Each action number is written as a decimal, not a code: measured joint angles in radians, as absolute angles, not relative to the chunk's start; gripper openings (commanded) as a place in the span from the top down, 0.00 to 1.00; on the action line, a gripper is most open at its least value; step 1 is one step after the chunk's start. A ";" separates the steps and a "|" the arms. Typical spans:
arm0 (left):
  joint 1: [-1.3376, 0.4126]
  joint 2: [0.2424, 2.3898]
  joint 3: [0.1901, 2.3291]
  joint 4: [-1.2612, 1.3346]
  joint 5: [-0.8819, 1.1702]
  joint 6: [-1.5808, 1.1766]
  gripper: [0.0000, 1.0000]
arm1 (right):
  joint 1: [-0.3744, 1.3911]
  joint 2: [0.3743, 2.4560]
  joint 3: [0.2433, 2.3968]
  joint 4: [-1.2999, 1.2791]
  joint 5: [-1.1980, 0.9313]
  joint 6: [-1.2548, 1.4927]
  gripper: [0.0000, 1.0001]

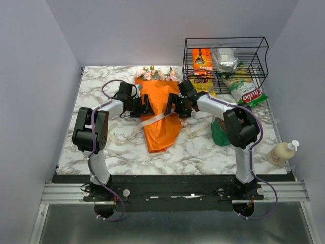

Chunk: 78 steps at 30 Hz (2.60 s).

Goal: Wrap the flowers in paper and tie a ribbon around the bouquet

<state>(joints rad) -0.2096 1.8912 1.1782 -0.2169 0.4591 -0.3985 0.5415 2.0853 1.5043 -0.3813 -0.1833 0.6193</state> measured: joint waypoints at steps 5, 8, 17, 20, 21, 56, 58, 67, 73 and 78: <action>-0.210 1.933 1.195 -0.159 0.537 -0.434 0.30 | 0.541 2.095 1.518 -0.382 -0.188 0.618 0.00; -0.210 1.951 1.184 -0.100 0.590 -0.464 0.49 | 0.541 2.123 1.556 -0.382 -0.210 0.604 0.00; -0.209 1.964 1.093 0.064 0.721 -0.566 1.00 | 0.530 2.140 1.528 -0.242 -0.334 0.594 0.00; -0.209 1.964 1.090 0.088 0.741 -0.582 1.00 | 0.529 2.136 1.523 -0.239 -0.332 0.594 0.00; -0.209 1.962 1.089 0.089 0.743 -0.582 1.00 | 0.529 2.133 1.518 -0.240 -0.324 0.594 0.00; -0.210 1.929 0.961 0.207 0.828 -0.705 1.00 | 0.636 2.107 1.433 -0.125 -0.392 0.593 0.01; -0.211 1.938 0.962 0.226 0.831 -0.722 1.00 | 0.640 2.124 1.462 -0.142 -0.391 0.593 0.09; -0.206 1.950 0.959 0.237 0.816 -0.735 0.98 | 0.641 2.161 1.525 -0.210 -0.377 0.595 0.71; -0.206 1.950 0.966 0.217 0.804 -0.720 0.74 | 0.641 2.175 1.556 -0.269 -0.345 0.603 0.99; -0.204 1.950 1.015 0.103 0.774 -0.637 0.41 | 0.641 2.171 1.559 -0.289 -0.321 0.602 1.00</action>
